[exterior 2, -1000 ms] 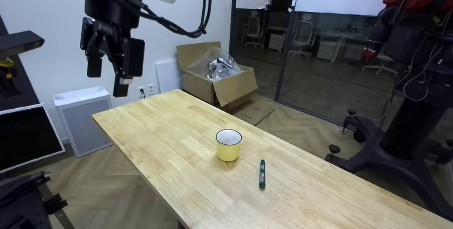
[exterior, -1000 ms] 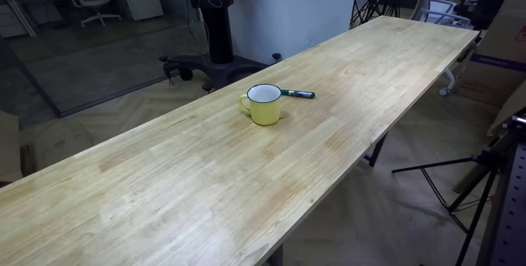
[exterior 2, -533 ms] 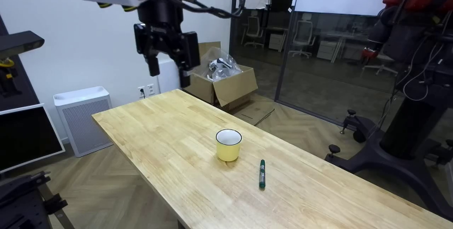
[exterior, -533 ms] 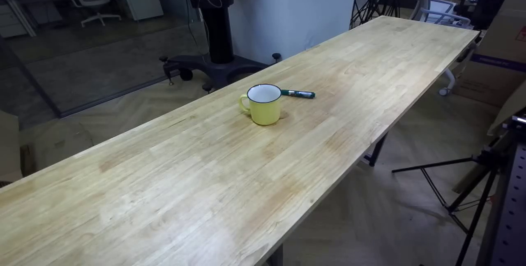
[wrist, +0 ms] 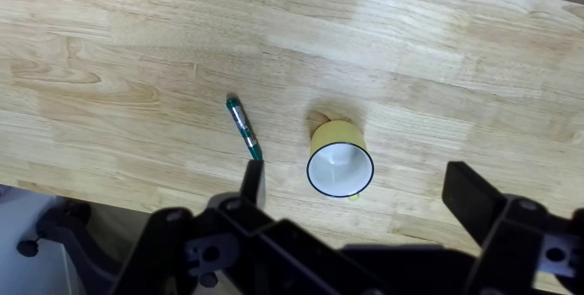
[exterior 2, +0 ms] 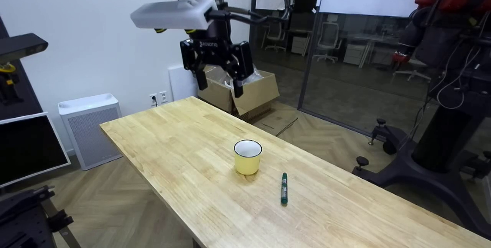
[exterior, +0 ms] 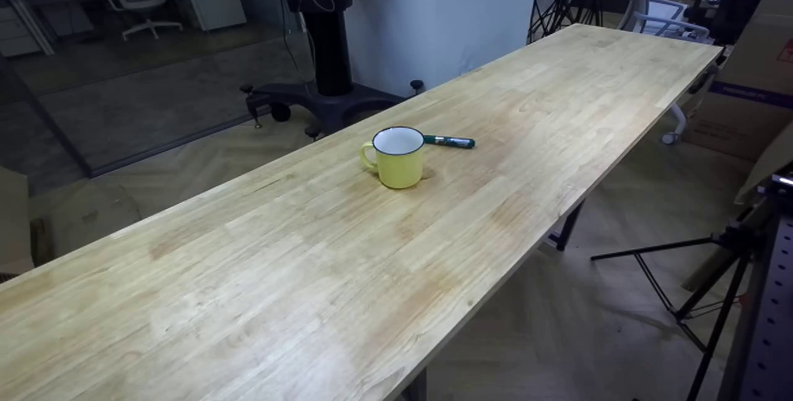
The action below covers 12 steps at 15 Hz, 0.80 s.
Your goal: Put the marker in the cup
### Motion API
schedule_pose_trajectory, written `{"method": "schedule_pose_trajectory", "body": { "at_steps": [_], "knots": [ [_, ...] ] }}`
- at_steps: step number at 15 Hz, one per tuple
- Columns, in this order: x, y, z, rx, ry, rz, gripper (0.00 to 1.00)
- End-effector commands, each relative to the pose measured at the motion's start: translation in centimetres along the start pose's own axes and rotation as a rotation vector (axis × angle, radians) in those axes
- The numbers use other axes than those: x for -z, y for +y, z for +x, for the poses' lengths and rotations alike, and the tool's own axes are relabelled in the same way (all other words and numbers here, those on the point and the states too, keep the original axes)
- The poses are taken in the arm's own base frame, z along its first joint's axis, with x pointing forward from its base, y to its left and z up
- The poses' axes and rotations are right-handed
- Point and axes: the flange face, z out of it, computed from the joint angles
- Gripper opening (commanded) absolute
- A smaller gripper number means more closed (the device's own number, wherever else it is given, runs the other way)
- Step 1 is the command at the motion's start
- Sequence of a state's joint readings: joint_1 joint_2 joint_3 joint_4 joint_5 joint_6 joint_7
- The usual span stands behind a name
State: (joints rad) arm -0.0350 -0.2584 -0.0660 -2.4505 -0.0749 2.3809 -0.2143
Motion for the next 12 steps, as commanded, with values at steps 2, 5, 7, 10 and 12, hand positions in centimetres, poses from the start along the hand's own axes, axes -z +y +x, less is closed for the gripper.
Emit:
{"method": "schedule_pose_trajectory", "body": {
  "at_steps": [2, 5, 7, 10, 12],
  "knots": [
    [-0.1, 0.1, 0.7, -0.018, 0.000, -0.002, 1.00],
    [-1.8, 0.9, 3.9, -0.071, -0.019, 0.002, 1.00],
    [-3.2, 1.8, 6.8, -0.090, -0.024, -0.025, 1.00],
    [-6.0, 3.8, 10.9, -0.088, -0.070, -0.052, 1.00],
    [-8.1, 5.5, 12.9, -0.081, -0.117, -0.069, 1.00]
  ]
}}
